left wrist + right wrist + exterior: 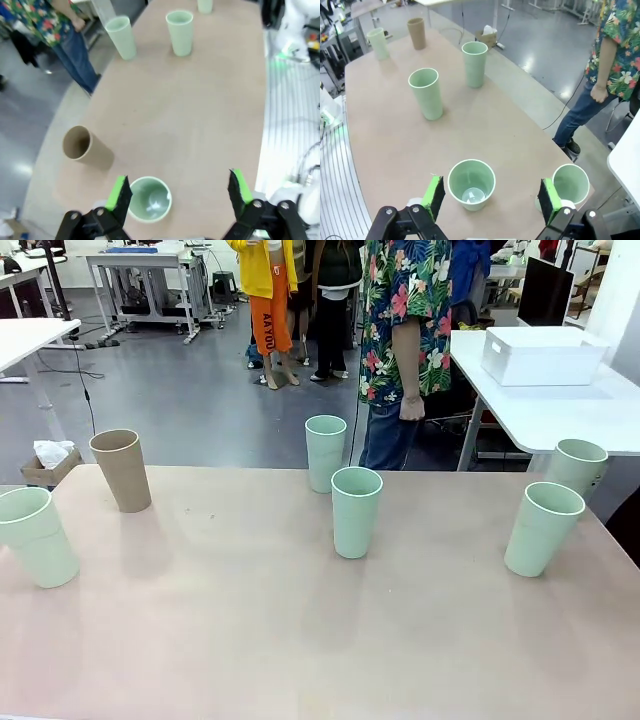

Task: Stack the cups and store them in the basket.
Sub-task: Pick up two Reusable plastic cups , one in each hand.

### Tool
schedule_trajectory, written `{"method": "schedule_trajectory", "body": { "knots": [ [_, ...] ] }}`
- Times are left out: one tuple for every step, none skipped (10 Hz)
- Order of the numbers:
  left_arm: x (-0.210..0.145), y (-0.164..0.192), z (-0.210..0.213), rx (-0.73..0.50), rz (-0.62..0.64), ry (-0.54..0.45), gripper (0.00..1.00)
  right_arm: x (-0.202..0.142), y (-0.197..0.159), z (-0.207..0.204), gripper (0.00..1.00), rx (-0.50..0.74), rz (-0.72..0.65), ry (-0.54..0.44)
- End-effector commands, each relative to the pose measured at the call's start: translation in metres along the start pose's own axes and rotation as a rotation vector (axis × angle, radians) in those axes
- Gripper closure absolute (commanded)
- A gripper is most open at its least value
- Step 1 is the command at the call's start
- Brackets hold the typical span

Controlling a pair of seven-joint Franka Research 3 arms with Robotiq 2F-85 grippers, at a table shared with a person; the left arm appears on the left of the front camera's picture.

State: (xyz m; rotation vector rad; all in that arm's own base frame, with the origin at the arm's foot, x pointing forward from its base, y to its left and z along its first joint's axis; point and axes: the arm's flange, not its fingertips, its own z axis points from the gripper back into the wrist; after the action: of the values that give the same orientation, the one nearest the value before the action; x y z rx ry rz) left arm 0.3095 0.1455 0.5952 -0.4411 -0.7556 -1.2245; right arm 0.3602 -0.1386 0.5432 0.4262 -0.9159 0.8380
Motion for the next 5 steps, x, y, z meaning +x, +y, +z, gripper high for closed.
{"method": "schedule_trajectory", "body": {
  "knots": [
    [-0.014, 0.009, 0.013, 0.005, -0.039, -0.089, 0.0, -0.001, -0.01, -0.004, 0.0, 0.018, -0.009, -0.021],
    [-0.02, 0.012, 0.016, 0.014, -0.043, -0.101, 0.0, -0.004, -0.013, -0.005, 0.0, 0.021, -0.023, -0.026],
    [-0.022, 0.015, 0.019, 0.011, -0.05, -0.124, 0.0, -0.007, -0.014, -0.006, 0.0, 0.03, -0.042, -0.037],
    [-0.024, 0.018, 0.02, 0.003, -0.062, -0.155, 0.0, -0.011, -0.015, -0.007, 0.0, 0.035, -0.052, -0.05],
    [-0.025, 0.02, 0.02, 0.002, -0.062, -0.155, 0.0, -0.013, -0.015, -0.009, 0.0, 0.036, -0.057, -0.052]
  ]
}}
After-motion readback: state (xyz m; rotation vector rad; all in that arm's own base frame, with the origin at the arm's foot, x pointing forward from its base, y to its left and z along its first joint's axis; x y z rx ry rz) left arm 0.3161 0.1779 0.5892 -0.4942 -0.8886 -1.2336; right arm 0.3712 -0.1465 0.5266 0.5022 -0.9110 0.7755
